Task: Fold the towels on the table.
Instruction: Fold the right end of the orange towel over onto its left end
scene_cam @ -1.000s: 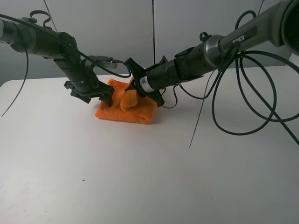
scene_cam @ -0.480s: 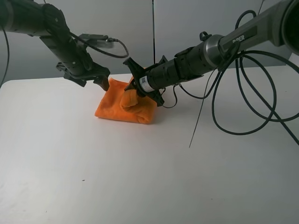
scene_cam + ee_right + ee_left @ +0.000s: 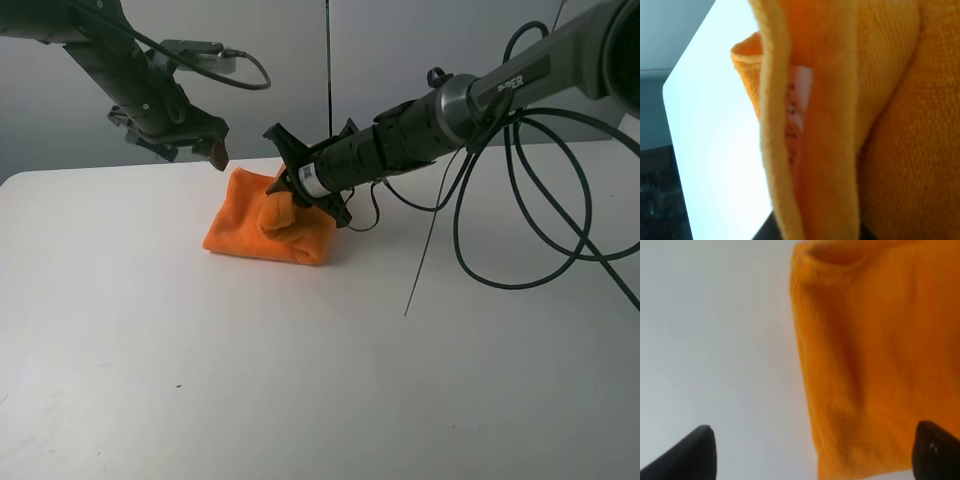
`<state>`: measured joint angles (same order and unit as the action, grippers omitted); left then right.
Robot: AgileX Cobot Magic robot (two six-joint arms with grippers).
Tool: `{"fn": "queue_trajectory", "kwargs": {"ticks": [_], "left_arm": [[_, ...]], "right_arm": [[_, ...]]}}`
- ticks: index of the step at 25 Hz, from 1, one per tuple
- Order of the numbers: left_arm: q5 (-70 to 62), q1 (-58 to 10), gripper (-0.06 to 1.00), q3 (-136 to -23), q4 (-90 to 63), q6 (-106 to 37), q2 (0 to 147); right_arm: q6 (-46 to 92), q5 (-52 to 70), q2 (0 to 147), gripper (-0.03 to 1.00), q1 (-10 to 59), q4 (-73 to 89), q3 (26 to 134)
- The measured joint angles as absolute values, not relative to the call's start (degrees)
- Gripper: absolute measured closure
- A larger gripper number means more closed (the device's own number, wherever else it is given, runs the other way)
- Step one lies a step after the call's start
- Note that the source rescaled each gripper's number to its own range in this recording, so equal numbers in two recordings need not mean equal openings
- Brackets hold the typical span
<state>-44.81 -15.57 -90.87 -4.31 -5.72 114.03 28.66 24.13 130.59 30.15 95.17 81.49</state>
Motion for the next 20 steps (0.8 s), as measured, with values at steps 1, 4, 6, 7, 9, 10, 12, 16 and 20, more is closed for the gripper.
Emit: {"fn": "queue_trajectory", "kwargs": {"ticks": [1,4,6,7,9,10,12,16,20], "left_arm": [[-44.9,-15.3,-0.06,-91.7,-4.3,-5.8,113.1],[-45.3,-13.7,-0.06,-94.9,-4.3,-5.8,110.4],[-45.8,-12.6,-0.06,-97.1,-4.4,-5.8,109.2],[-46.2,-12.4,-0.06,-98.0,-4.4,-5.8,108.7],[-47.1,-12.0,-0.06,-100.2,-4.4,-5.8,108.1],[-47.5,-12.0,-0.06,-100.9,-4.4,-5.8,107.9],[-47.9,-12.0,-0.06,-102.3,-4.5,-5.8,107.6],[-49.0,-12.0,-0.06,-105.3,-5.5,-5.8,107.4],[-49.7,-12.0,-0.06,-107.7,-6.7,-5.9,107.3]], "right_arm": [[28.7,24.2,130.6,0.93,30.2,95.2,81.5],[29.1,24.6,130.6,0.93,30.2,95.2,81.5],[29.2,24.7,130.6,0.93,30.2,95.2,81.5],[29.2,24.9,130.6,0.93,30.2,95.2,81.5],[29.3,25.0,130.6,0.93,30.2,95.2,81.5],[29.3,25.1,130.6,0.93,30.2,95.2,81.5],[29.8,25.8,130.6,0.90,30.2,95.2,81.5],[30.9,27.8,130.6,0.52,30.2,95.3,81.5],[34.1,34.0,130.6,0.11,30.2,96.5,82.2]]}}
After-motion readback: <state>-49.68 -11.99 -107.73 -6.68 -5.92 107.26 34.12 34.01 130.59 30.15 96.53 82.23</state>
